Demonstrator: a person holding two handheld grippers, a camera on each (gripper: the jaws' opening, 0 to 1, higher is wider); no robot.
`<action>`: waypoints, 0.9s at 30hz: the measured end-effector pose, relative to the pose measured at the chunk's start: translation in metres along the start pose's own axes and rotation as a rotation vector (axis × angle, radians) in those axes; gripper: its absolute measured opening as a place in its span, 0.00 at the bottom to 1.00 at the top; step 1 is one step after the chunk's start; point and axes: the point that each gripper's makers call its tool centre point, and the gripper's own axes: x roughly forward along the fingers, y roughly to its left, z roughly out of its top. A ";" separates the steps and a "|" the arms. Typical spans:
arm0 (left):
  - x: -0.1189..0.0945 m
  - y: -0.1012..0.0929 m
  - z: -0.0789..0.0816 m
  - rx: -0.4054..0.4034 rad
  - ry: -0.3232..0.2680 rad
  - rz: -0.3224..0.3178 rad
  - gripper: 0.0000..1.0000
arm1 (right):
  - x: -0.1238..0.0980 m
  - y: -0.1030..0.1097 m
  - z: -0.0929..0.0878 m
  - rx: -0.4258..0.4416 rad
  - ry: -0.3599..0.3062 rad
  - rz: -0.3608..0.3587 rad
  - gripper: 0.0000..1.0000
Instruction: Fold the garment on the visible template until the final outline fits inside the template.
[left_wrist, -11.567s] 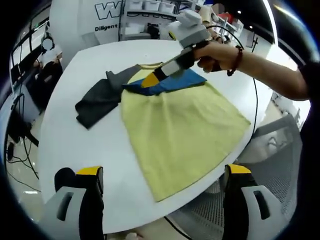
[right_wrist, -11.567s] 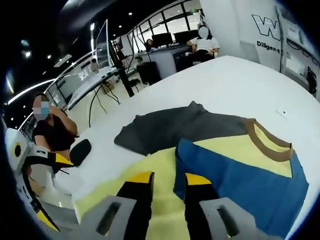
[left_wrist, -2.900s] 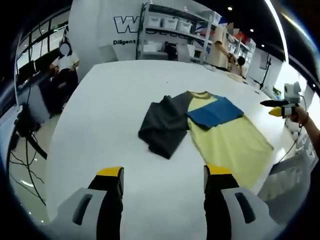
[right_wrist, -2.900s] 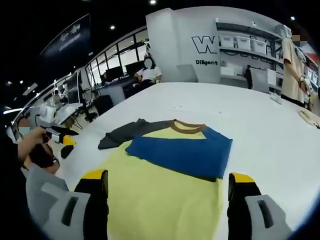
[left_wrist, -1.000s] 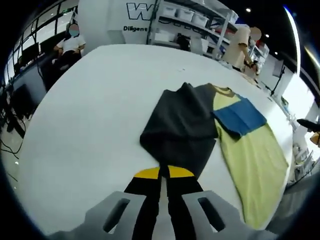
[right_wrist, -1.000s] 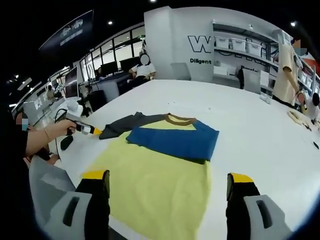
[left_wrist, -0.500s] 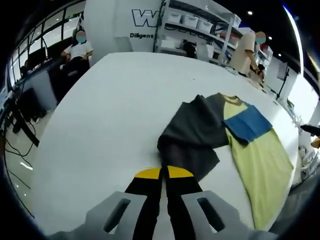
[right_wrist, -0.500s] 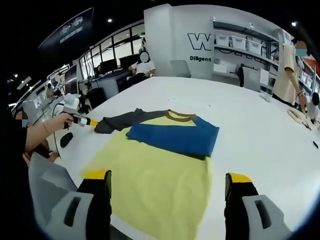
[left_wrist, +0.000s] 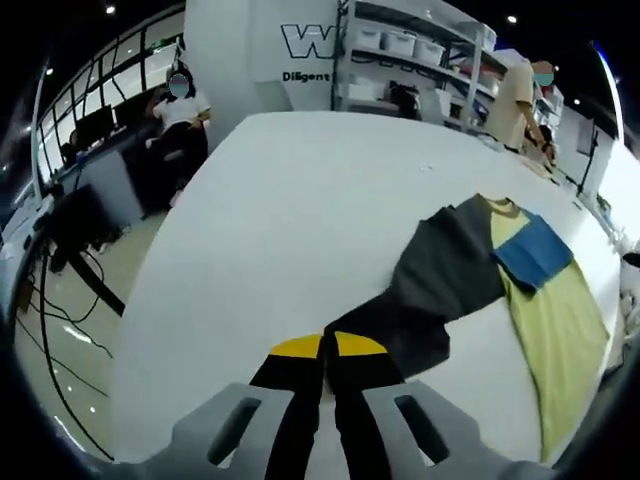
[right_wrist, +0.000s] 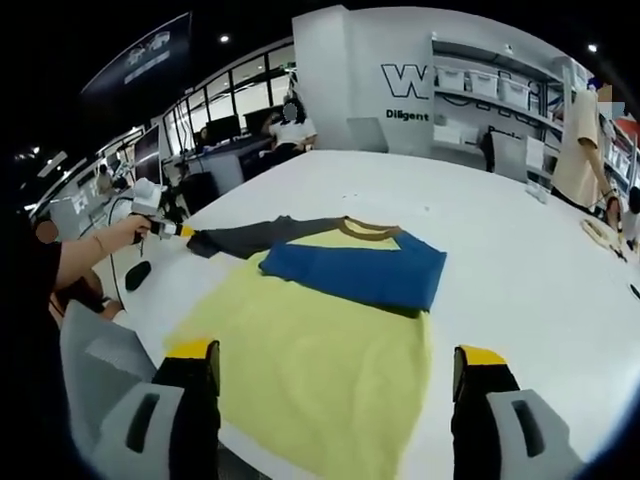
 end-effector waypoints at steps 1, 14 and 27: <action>-0.001 0.005 0.004 -0.003 -0.006 0.012 0.02 | 0.000 0.001 0.000 -0.002 0.003 0.002 0.96; -0.012 0.046 0.020 -0.062 -0.068 0.109 0.02 | 0.001 0.005 -0.002 -0.008 0.017 0.016 0.97; -0.017 0.063 -0.009 -0.259 -0.065 0.197 0.02 | 0.000 0.010 -0.005 -0.018 0.032 0.025 0.97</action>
